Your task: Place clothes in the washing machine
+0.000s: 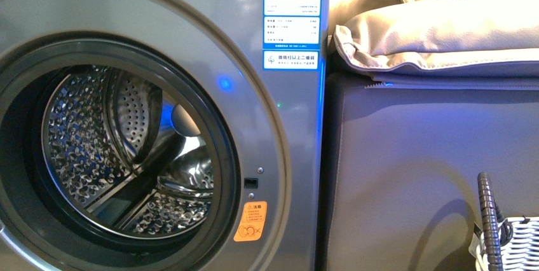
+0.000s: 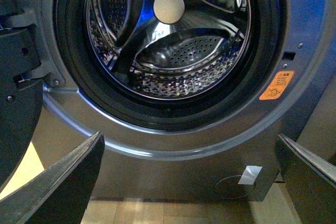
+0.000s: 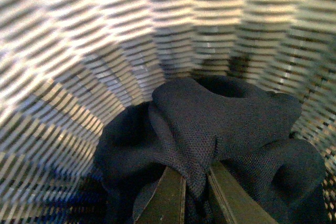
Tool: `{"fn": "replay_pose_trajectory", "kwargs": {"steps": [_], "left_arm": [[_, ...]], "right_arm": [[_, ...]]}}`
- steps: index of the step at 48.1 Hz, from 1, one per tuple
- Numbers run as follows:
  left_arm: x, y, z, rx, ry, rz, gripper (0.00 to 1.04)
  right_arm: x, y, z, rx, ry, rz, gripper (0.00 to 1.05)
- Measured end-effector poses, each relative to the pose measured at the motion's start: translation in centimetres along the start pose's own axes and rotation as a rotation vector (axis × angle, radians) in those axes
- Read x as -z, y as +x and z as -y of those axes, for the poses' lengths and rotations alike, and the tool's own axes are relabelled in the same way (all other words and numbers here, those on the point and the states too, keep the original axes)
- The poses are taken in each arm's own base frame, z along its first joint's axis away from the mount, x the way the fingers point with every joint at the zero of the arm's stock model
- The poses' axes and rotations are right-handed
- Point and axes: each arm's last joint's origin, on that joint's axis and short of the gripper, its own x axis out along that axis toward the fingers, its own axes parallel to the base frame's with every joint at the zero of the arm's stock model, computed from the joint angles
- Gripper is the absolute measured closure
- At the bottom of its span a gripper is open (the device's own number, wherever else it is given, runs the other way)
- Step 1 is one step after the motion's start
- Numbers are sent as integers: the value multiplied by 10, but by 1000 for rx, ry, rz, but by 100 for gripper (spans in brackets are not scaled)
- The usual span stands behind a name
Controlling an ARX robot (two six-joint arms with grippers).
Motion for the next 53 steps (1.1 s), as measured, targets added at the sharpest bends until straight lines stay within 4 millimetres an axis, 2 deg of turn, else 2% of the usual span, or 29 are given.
{"fn": "replay_pose_trajectory", "kwargs": {"steps": [25, 36, 48, 53], "left_arm": [[0, 0, 0, 0, 0, 0, 7], [0, 0, 0, 0, 0, 0, 7], [0, 0, 0, 0, 0, 0, 7], [0, 0, 0, 0, 0, 0, 7]], "right_arm": [[-103, -86, -44, -68, -191, 355, 100], [-153, -113, -66, -100, -270, 506, 100], [-214, -137, -98, -121, -355, 672, 100], [-243, -149, -121, -142, -386, 751, 100]]}}
